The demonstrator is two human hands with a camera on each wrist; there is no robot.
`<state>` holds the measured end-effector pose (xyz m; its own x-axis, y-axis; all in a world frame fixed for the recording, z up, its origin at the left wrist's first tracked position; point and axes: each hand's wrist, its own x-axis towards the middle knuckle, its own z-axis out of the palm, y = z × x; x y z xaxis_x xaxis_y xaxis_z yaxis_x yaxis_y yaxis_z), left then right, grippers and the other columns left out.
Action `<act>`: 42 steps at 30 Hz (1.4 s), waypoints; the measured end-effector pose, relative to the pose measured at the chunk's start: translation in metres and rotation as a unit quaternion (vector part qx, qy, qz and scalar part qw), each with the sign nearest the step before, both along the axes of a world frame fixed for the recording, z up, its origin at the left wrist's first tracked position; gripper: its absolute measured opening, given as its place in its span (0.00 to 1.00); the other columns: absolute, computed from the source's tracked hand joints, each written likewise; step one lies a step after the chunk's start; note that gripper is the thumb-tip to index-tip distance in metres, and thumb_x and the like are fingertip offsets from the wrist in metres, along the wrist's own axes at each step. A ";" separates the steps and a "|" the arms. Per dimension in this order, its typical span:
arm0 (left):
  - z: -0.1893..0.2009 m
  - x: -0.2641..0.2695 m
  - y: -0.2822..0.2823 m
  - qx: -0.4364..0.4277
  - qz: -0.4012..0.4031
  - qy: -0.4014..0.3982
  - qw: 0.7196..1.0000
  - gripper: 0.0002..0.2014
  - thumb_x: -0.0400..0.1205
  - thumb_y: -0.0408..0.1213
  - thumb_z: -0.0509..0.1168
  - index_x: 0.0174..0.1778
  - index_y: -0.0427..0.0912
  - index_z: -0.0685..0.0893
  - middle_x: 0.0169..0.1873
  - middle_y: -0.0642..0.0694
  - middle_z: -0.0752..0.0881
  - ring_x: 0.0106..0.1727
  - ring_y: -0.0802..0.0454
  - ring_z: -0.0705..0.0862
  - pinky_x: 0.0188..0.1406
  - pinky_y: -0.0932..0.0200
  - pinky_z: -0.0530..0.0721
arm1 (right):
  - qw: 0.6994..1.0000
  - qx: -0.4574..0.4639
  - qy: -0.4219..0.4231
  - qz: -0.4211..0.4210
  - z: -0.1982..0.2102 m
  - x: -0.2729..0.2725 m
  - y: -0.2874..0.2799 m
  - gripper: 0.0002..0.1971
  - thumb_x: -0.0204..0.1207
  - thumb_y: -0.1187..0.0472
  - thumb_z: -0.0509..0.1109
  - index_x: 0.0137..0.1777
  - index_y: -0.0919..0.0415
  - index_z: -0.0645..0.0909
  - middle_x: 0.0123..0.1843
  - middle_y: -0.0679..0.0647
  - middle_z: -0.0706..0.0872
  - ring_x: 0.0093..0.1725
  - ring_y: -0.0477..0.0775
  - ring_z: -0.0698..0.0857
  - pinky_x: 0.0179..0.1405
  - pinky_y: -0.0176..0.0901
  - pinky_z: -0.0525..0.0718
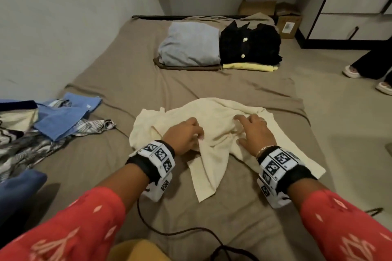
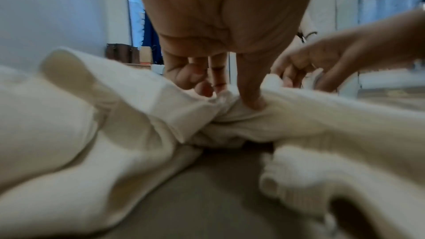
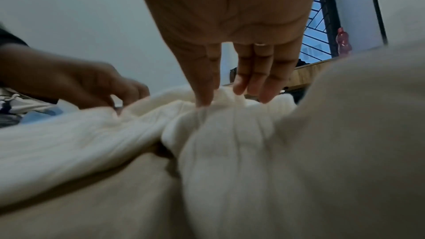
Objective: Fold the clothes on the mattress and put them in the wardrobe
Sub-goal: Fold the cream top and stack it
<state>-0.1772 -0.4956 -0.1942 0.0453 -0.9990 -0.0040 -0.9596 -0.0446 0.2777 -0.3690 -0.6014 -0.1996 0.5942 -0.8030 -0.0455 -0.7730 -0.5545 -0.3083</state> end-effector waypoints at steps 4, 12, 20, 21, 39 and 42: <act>0.057 0.022 0.021 -0.127 0.082 0.264 0.953 0.06 0.79 0.32 0.60 0.39 0.47 0.78 0.38 0.51 0.80 0.28 0.64 0.76 0.32 0.68 0.76 | 0.999 0.040 -0.026 -0.006 0.010 0.009 -0.009 0.11 0.77 0.61 0.67 0.59 0.57 0.81 0.62 0.62 0.77 0.65 0.64 0.73 0.61 0.48 0.73; 0.146 0.036 0.075 -0.225 0.234 0.498 0.804 0.13 0.86 0.28 0.50 0.37 0.46 0.69 0.30 0.43 0.77 0.19 0.59 0.80 0.16 0.64 0.80 | 0.888 0.230 -0.383 0.108 0.082 0.005 0.044 0.06 0.75 0.59 0.71 0.42 0.52 0.74 0.24 0.45 0.71 0.25 0.46 0.69 0.26 0.38 0.64; 0.164 0.058 0.118 -0.288 0.322 0.399 0.809 0.12 0.86 0.31 0.50 0.37 0.47 0.69 0.36 0.45 0.75 0.35 0.48 0.77 0.16 0.62 0.83 | 0.985 0.088 0.054 0.140 0.072 -0.007 0.071 0.04 0.73 0.60 0.72 0.45 0.59 0.83 0.47 0.56 0.82 0.50 0.56 0.79 0.40 0.38 0.65; 0.159 0.067 0.124 -0.281 0.339 0.404 0.802 0.12 0.85 0.29 0.51 0.37 0.45 0.69 0.36 0.44 0.75 0.35 0.48 0.77 0.16 0.62 0.83 | 0.988 0.091 0.052 0.116 0.065 -0.012 0.070 0.04 0.74 0.59 0.70 0.38 0.55 0.79 0.44 0.54 0.82 0.48 0.55 0.79 0.39 0.40 0.66; -0.023 0.060 0.091 0.110 0.126 -0.098 0.981 0.16 0.77 0.37 0.67 0.60 0.40 0.76 0.61 0.42 0.73 0.64 0.42 0.72 0.62 0.47 0.75 | 0.988 0.034 0.138 0.064 -0.016 -0.058 0.077 0.15 0.78 0.53 0.64 0.64 0.53 0.75 0.65 0.56 0.74 0.65 0.60 0.73 0.58 0.43 0.72; -0.008 0.066 0.090 0.003 0.195 -0.025 0.980 0.12 0.77 0.29 0.63 0.56 0.36 0.81 0.54 0.36 0.82 0.58 0.39 0.79 0.56 0.48 0.76 | 0.989 0.107 -0.102 -0.017 0.007 -0.071 0.057 0.14 0.75 0.54 0.65 0.55 0.63 0.78 0.51 0.60 0.84 0.51 0.60 0.80 0.42 0.42 0.68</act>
<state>-0.1114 -0.4058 -0.2018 0.4246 -0.9054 0.0019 -0.8814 -0.4128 0.2296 -0.4403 -0.5444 -0.1922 0.5809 -0.8082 -0.0973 -0.6996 -0.4345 -0.5673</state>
